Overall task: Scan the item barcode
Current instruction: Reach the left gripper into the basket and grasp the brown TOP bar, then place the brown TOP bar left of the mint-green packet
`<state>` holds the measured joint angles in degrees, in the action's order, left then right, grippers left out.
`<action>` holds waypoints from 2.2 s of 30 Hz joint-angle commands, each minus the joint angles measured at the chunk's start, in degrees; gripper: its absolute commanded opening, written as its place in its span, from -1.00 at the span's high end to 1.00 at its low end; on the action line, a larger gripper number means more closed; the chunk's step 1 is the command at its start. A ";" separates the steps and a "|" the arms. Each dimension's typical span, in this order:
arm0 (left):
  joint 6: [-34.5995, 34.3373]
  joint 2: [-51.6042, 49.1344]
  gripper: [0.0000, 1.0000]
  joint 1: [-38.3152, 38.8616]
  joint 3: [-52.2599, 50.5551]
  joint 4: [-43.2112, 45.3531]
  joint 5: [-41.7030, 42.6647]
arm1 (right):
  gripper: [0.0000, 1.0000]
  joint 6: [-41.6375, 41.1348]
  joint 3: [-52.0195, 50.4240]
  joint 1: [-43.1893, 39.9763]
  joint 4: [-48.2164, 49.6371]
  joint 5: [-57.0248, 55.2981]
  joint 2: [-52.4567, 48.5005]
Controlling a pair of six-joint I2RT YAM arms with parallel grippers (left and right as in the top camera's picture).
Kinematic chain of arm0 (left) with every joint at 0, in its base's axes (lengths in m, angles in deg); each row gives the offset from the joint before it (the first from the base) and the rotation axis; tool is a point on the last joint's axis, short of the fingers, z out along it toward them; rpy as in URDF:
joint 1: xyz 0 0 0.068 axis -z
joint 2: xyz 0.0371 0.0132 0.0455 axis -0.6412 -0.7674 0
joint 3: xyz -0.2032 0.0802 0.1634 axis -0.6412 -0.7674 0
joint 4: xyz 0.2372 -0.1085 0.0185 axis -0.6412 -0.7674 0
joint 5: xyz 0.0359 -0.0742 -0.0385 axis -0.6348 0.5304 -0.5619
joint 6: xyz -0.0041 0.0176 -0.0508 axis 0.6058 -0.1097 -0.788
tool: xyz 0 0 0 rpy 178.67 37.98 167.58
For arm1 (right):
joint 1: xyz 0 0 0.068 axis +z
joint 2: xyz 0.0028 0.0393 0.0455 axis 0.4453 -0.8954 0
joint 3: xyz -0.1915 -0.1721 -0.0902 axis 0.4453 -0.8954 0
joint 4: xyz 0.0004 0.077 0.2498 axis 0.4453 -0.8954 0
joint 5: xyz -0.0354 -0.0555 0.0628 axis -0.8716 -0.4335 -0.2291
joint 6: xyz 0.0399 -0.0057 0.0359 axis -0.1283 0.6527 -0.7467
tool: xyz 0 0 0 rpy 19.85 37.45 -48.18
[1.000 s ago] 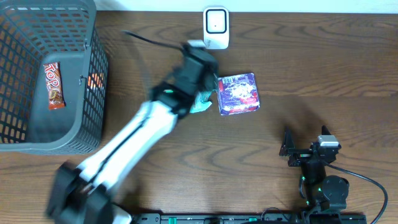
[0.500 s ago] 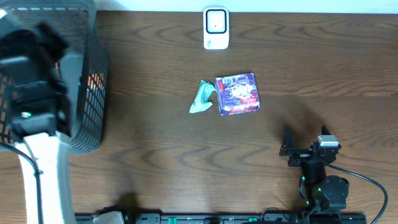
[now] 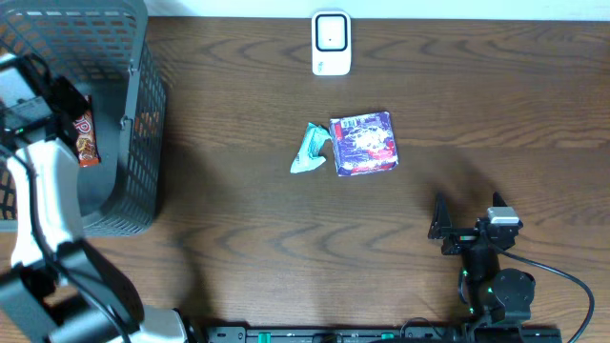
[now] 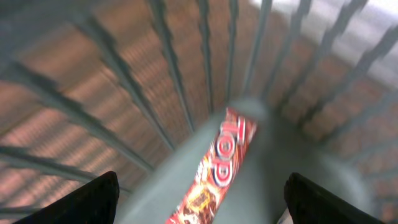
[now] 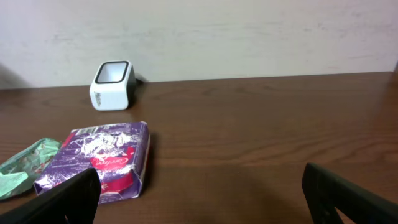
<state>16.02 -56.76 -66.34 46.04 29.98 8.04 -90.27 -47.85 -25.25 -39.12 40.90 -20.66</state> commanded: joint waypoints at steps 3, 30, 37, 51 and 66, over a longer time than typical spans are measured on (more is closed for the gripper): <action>7.58 -7.76 -0.70 -0.66 -0.79 -0.90 0.92 | -0.98 0.46 -0.20 -0.24 -0.09 -0.44 0.31; 10.43 -20.68 0.61 -0.92 -2.23 0.39 0.24 | -0.98 0.48 -0.20 -0.24 -0.09 -0.44 0.31; -1.55 -11.54 0.86 -0.85 -1.68 0.98 2.51 | -0.99 0.46 -0.20 -0.24 -0.09 -0.44 0.31; -19.80 30.51 0.86 2.45 -1.68 2.16 28.30 | -0.99 0.48 -0.20 -0.24 -0.09 -0.44 0.31; -23.76 24.59 0.86 39.26 -2.08 -17.62 26.03 | -0.99 0.46 -0.20 -0.24 -0.09 -0.44 0.31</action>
<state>-6.52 -27.21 -32.94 43.97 12.65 36.83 -90.27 -47.85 -25.25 -39.12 40.77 -20.66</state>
